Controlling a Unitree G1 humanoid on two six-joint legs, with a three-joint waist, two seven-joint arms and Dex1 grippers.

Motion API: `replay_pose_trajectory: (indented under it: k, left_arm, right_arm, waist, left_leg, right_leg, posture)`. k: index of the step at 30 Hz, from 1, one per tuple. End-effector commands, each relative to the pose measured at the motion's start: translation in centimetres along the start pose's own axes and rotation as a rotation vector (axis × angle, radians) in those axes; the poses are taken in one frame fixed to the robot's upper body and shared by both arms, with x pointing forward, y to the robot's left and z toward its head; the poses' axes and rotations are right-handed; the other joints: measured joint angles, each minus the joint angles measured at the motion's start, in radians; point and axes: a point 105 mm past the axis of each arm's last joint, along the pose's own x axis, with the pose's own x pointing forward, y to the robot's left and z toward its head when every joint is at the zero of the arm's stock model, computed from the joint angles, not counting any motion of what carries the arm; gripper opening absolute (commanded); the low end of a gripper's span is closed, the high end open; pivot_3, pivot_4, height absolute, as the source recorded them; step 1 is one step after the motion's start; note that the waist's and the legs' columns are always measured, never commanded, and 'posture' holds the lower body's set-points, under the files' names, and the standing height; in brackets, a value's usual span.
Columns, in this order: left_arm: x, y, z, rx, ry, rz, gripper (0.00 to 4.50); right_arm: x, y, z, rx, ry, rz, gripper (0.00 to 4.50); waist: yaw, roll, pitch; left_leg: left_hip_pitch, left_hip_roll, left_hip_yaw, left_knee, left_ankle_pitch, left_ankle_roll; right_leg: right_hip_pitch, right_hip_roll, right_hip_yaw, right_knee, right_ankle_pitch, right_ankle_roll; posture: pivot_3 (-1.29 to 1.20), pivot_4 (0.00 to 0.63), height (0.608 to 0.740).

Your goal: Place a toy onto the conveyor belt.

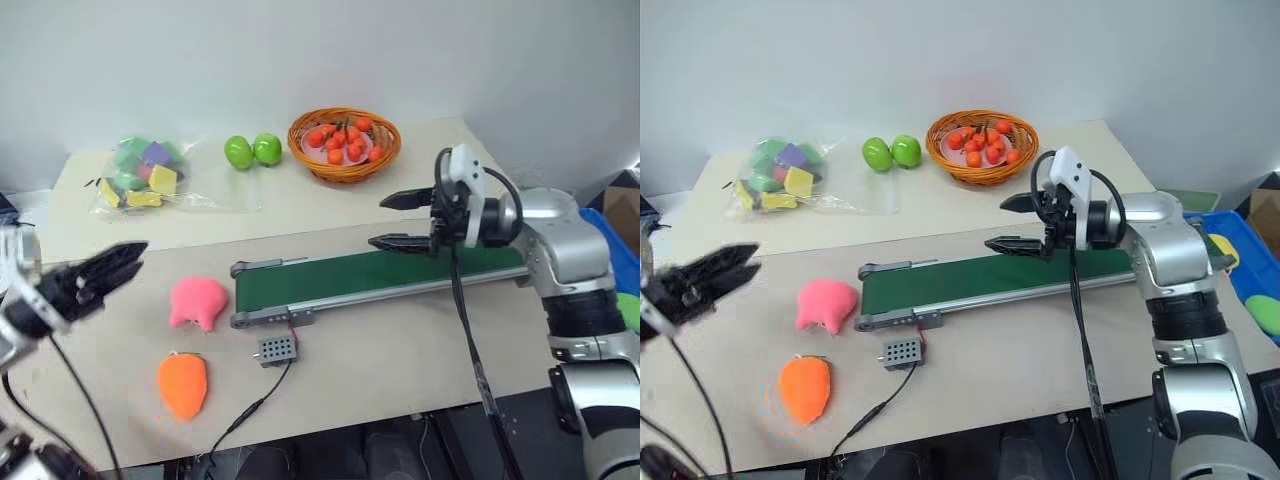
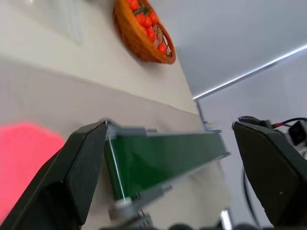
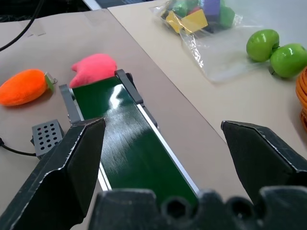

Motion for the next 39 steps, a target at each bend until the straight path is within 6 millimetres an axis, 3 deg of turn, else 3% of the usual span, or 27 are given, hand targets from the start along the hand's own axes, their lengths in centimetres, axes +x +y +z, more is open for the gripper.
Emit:
replay_pose_trajectory:
  k: [1,4,8,13,15,19,23,28,33,39]
  left_arm:
    - [-4.0,0.2,0.5,-0.069,-0.101,-0.012,4.45]
    - [-6.3,1.1,-0.4,-0.140,-0.119,0.031,4.45]
    - [-9.5,2.7,-2.9,-0.253,-0.103,0.132,4.45]
    - [-10.9,3.9,-6.4,-0.381,-0.074,0.160,4.45]
    - [-10.9,4.5,-7.9,-0.423,-0.050,0.175,4.45]
    - [-10.3,6.1,-9.0,-0.461,-0.043,0.206,4.45]
    - [-9.4,7.3,-10.6,-0.471,0.026,0.233,4.45]
    - [-8.4,8.9,-10.0,-0.486,-0.004,0.232,4.45]
    - [-6.6,9.5,-10.6,-0.493,0.056,0.220,4.45]
    - [-3.8,9.5,-12.8,-0.500,0.174,0.187,4.45]
  right_arm:
    - [-0.2,-0.2,1.2,-0.058,-0.020,0.004,4.50]
    - [-0.1,-0.1,0.9,-0.056,-0.011,0.015,4.50]
    - [0.3,-0.1,0.9,-0.054,-0.013,0.028,4.50]
    - [0.7,0.0,1.0,-0.057,-0.019,0.045,4.50]
    - [0.7,-0.1,1.2,-0.060,-0.020,0.049,4.50]
    - [0.4,0.0,1.7,-0.066,-0.025,0.058,4.50]
    - [0.3,1.3,2.6,-0.056,-0.059,0.124,4.50]
    - [0.0,3.4,2.1,-0.018,-0.007,0.243,4.50]
    - [-0.2,5.0,1.5,0.012,0.028,0.331,4.50]
    - [0.2,6.8,1.6,0.024,0.027,0.437,4.50]
  waist:
    - [0.001,0.000,0.000]
    - [0.007,0.000,0.000]
    - [0.012,0.000,0.000]
    - [0.017,0.001,0.000]
    - [0.016,0.001,0.000]
    - [0.020,0.001,0.000]
    - [0.019,0.001,0.000]
    - [0.019,0.001,0.000]
    - [0.020,0.001,0.000]
    - [0.023,0.001,0.000]
  left_leg:
    - [0.000,0.000,0.000,0.000,0.000,0.000]
    - [0.000,0.000,0.000,-0.001,0.000,0.000]
    - [0.001,0.000,0.000,-0.001,0.000,-0.001]
    - [0.001,0.000,0.001,-0.001,0.000,-0.001]
    - [0.002,0.000,0.001,-0.001,0.000,-0.001]
    - [0.002,0.001,0.001,-0.001,0.000,-0.001]
    - [0.002,0.001,0.002,-0.001,0.000,-0.001]
    - [0.002,0.001,0.002,-0.002,0.000,-0.001]
    - [0.002,0.001,0.002,-0.002,-0.001,-0.001]
    - [0.002,0.001,0.002,-0.001,-0.001,-0.001]
  right_leg:
    - [0.000,0.000,0.000,0.000,0.000,0.000]
    - [0.000,0.000,0.000,0.000,0.000,0.000]
    - [0.000,0.000,0.001,0.000,0.000,0.000]
    - [0.000,0.000,0.001,-0.001,0.000,-0.001]
    - [0.000,0.000,0.002,-0.002,0.000,-0.001]
    - [0.000,0.000,0.001,-0.002,-0.001,-0.001]
    - [0.001,0.000,0.002,-0.002,-0.001,-0.001]
    - [0.000,0.000,0.001,-0.002,-0.001,-0.001]
    - [0.001,0.000,0.002,-0.002,-0.001,-0.001]
    - [0.001,0.000,0.002,-0.002,-0.001,-0.001]
  posture:
    - [0.00,0.150,0.740]
    - [0.00,0.150,0.740]
    - [0.00,0.150,0.740]
    - [0.00,0.150,0.740]
    - [0.00,0.150,0.740]
    - [0.00,0.150,0.740]
    - [0.00,0.150,0.740]
    - [0.00,0.150,0.740]
    - [0.00,0.150,0.740]
    - [0.00,0.150,0.740]
